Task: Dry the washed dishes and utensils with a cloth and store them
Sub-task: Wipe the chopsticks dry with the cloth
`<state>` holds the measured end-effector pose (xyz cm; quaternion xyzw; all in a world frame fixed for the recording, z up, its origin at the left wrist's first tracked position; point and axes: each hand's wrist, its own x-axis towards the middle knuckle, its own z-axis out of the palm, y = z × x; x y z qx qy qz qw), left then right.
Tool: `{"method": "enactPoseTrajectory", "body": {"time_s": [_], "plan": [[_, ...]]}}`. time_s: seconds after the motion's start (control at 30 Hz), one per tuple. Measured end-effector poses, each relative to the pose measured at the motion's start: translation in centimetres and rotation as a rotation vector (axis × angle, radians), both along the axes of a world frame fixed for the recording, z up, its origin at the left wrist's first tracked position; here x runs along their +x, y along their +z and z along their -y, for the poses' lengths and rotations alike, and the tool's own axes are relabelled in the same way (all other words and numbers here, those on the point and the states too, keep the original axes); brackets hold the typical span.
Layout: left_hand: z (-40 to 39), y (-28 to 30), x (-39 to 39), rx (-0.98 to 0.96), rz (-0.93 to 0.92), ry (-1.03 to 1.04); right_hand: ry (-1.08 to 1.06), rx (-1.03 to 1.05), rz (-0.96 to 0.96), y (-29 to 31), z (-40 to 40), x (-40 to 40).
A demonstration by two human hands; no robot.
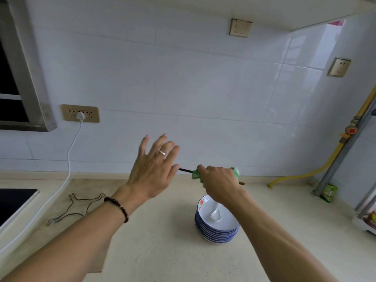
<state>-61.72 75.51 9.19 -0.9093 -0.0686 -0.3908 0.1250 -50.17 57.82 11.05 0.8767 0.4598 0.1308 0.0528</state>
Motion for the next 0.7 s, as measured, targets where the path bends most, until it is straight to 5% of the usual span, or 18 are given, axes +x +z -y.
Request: {"method": "enactPoseTrajectory", "body": {"time_s": [0.1,0.37,0.5,0.7], "plan": [[-0.6,-1.2,0.0,0.027,-0.153,-0.069,0.087,0.091,0.036,-0.1,-0.5,0.1],[0.3,-0.8,-1.7,-0.096,-0.153,-0.142,0.124,0.108,0.160,-1.5,3.6,3.1],[3.6,-0.3,0.2,-0.141,-0.273,-0.212,0.308,0.161,0.153,-2.8,1.5,0.7],[0.8,0.0,-0.7,-0.293,-0.267,-0.090,0.127,0.197,0.175,-2.3,6.2,4.5]]}}
